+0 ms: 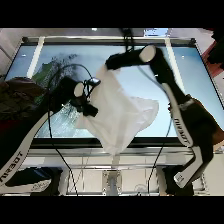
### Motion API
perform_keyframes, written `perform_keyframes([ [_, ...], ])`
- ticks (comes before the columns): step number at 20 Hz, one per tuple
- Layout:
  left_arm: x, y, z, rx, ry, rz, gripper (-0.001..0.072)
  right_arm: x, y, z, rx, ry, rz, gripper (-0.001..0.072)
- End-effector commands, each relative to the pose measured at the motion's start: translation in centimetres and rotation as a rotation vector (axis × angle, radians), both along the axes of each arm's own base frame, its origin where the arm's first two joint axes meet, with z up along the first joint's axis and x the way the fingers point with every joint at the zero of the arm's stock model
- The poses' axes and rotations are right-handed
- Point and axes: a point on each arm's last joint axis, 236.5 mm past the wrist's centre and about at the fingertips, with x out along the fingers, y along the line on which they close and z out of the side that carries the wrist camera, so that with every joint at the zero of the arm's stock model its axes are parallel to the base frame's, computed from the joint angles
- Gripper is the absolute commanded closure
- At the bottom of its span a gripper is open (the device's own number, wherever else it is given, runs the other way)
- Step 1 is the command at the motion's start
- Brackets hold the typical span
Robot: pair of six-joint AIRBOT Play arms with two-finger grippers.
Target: Fold the shirts.
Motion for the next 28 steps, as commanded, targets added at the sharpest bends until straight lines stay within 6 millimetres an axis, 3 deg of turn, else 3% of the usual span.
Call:
perform_keyframes([
  [1,-1.4,6.5,-4.4,0.246,0.008,0.068,0.0694,-2.1,5.6,-10.6,-0.06,0.144,0.082,0.0677],
  [3,-0.7,8.7,-4.8,0.32,-0.042,0.121,0.0693,-2.4,6.5,-12.6,-0.07,0.16,0.089,0.0647],
  [5,1.2,9.2,-4.5,0.306,-0.116,0.171,0.0642,-1.8,6.3,-11.6,-0.061,0.134,0.076,0.0344],
  [7,4.0,9.6,-3.1,0.282,-0.202,0.192,0.0181,-0.6,4.1,-9.6,-0.095,0.105,0.045,0.0327],
  [9,7.2,10.3,0.0,0.269,-0.301,0.223,0.0138,1.3,-1.2,-7.9,-0.192,0.085,-0.061,0.0327],
  [12,12.3,10.8,6.4,0.238,-0.507,0.245,0.0139,2.5,-13.5,-5.9,-0.439,0.12,-0.277,0.0327],
  [14,15.7,10.2,8.8,0.147,-0.627,0.22,0.014,1.2,-21.3,-5.6,-0.567,0.22,-0.384,0.0326],
  [16,18.0,10.0,9.3,0.085,-0.689,0.152,0.0143,-1.2,-26.4,-6.4,-0.593,0.387,-0.438,0.0324],
  [17,18.8,10.1,8.8,0.047,-0.688,0.162,0.0144,-2.4,-27.9,-7.1,-0.583,0.468,-0.448,0.0323],
  [21,20.6,9.3,4.6,-0.15,-0.529,0.233,0.0144,-5.6,-28.7,-9.1,-0.417,0.692,-0.392,0.0322],
  [24,21.6,5.3,3.3,-0.266,-0.463,0.043,0.0145,-7.2,-29.5,-11.1,-0.424,0.78,-0.39,0.0303],
  [25,21.6,4.1,2.7,-0.294,-0.429,0.006,0.0145,-7.8,-29.5,-11.8,-0.431,0.806,-0.385,0.0216],
  [28,20.3,1.5,0.9,-0.331,-0.33,-0.112,0.0145,-9.4,-29.9,-14.1,-0.466,0.871,-0.371,0.0193],
])
